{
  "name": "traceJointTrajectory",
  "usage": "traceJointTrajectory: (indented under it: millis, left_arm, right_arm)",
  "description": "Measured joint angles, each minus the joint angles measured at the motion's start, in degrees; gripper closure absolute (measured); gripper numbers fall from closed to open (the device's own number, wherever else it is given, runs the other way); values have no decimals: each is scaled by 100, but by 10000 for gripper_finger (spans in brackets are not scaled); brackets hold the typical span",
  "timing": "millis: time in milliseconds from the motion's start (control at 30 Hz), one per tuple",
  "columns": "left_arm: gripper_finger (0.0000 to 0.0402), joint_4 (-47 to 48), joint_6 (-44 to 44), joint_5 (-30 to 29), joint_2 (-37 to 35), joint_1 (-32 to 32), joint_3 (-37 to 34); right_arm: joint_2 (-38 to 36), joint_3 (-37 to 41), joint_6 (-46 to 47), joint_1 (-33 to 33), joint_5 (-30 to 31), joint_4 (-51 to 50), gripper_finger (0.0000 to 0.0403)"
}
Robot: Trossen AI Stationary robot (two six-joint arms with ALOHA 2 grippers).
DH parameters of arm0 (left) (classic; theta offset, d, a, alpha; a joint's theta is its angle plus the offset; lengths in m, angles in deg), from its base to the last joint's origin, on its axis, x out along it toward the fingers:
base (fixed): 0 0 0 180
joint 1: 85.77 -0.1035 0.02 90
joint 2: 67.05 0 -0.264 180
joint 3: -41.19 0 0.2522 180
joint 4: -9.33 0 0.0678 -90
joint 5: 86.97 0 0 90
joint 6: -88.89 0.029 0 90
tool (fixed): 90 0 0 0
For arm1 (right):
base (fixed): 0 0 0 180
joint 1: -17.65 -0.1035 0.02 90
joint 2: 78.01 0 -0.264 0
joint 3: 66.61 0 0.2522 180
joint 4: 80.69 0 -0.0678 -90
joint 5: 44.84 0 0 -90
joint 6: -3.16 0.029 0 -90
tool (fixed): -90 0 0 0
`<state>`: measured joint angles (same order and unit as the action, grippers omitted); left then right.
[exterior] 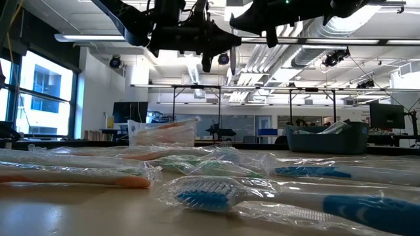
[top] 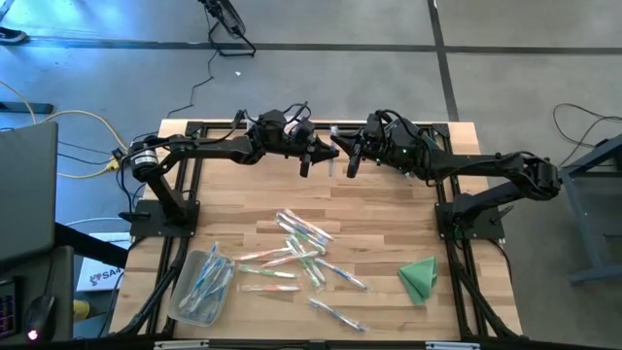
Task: Pick & Place Toothbrushes
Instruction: Put the blue toothbrush into the gray bin
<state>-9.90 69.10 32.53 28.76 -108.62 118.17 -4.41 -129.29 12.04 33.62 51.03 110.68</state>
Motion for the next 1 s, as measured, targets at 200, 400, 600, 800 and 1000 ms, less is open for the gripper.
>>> traceJointTrajectory:
  millis: [200, 400, 600, 800, 1000]
  left_arm:
    - [380, 0, 0, 3, 0, 0, 0]
    - [387, 0, 0, 24, 0, 3, 0]
    - [387, -2, 0, 22, 0, 3, 0]
    - [387, 6, 0, 22, 0, 2, 0]
    - [387, 12, 0, 22, 0, -2, 0]
  right_arm:
    - [0, -1, -12, 0, -15, -1, 396]
    - [0, -1, -15, 24, -277, -1, 365]
    - [0, 0, -15, 15, -308, -33, 290]
    - [-90, 0, -14, 17, -341, -92, 210]
    - [-682, -1, -19, 52, -317, -534, 161]
